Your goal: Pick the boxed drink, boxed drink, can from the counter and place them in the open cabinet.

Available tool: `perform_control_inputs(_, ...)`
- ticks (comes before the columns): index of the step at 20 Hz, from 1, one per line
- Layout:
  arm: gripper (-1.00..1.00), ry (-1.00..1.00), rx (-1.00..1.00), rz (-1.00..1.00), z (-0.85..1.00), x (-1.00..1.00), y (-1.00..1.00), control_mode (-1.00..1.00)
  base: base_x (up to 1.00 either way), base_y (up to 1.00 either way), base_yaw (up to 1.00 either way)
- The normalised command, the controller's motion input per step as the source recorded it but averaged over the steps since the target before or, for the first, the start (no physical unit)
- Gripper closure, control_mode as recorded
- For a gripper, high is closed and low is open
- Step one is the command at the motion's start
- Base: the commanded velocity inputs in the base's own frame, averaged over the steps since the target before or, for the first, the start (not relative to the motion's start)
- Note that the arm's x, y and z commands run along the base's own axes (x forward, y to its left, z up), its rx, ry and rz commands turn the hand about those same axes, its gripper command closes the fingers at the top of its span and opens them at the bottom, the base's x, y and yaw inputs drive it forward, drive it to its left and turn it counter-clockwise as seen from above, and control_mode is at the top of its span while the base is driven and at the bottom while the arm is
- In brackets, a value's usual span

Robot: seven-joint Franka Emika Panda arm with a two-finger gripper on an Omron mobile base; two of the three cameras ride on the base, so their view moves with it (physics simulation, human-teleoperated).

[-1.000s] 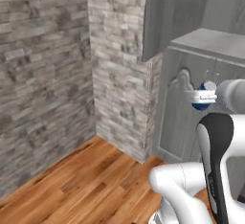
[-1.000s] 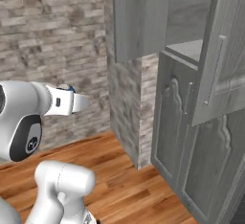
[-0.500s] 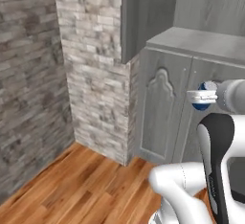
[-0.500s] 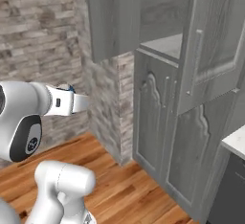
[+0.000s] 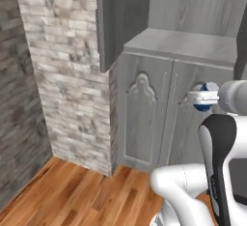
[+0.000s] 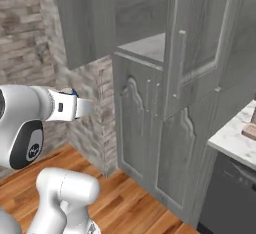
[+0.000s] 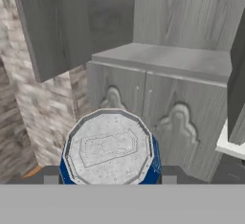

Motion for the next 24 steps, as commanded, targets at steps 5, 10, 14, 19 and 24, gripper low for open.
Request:
perform_control_inputs(5, 1.0, 0.0, 0.0, 0.0, 0.0, 0.0, 0.0, 1.0, 0.56, 0.0, -0.3)
perform_control_inputs(10, 1.0, 0.0, 0.0, 0.0, 0.0, 0.0, 0.0, 1.0, 0.59, 0.0, -0.3)
perform_control_inputs(14, 1.0, 0.0, 0.0, 0.0, 0.0, 0.0, 0.0, 1.0, 0.61, 0.01, -0.28)
perform_control_inputs(19, 1.0, 0.0, 0.0, 0.0, 0.0, 0.0, 0.0, 1.0, 0.63, 0.17, -0.26)
perform_control_inputs(24, 1.0, 0.0, 0.0, 0.0, 0.0, 0.0, 0.0, 1.0, 0.41, 0.73, -0.19)
